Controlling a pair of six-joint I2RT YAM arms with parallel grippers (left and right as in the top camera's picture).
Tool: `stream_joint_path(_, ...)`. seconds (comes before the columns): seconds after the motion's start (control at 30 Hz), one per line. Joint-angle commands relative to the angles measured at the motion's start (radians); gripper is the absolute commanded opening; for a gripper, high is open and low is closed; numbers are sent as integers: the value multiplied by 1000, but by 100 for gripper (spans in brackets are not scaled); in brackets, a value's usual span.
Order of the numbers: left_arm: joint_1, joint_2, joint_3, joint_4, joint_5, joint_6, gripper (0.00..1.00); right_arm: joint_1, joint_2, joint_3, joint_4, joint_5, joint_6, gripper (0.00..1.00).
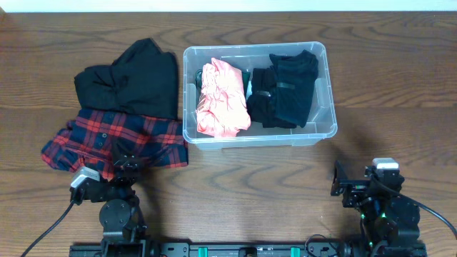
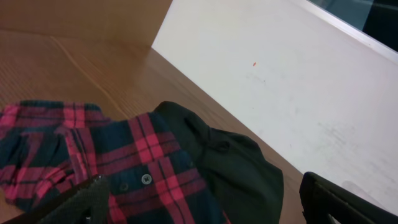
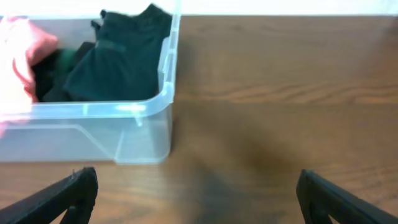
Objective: Pack container
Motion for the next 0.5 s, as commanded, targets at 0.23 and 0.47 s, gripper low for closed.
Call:
stream_joint_path(0.23, 3, 0, -20, -33, -2, -1, 98, -10, -34, -157, 180, -1, -18, 99)
stream_joint_path(0.47, 3, 0, -20, -33, -2, -1, 98, -10, -34, -187, 235, -1, -18, 99)
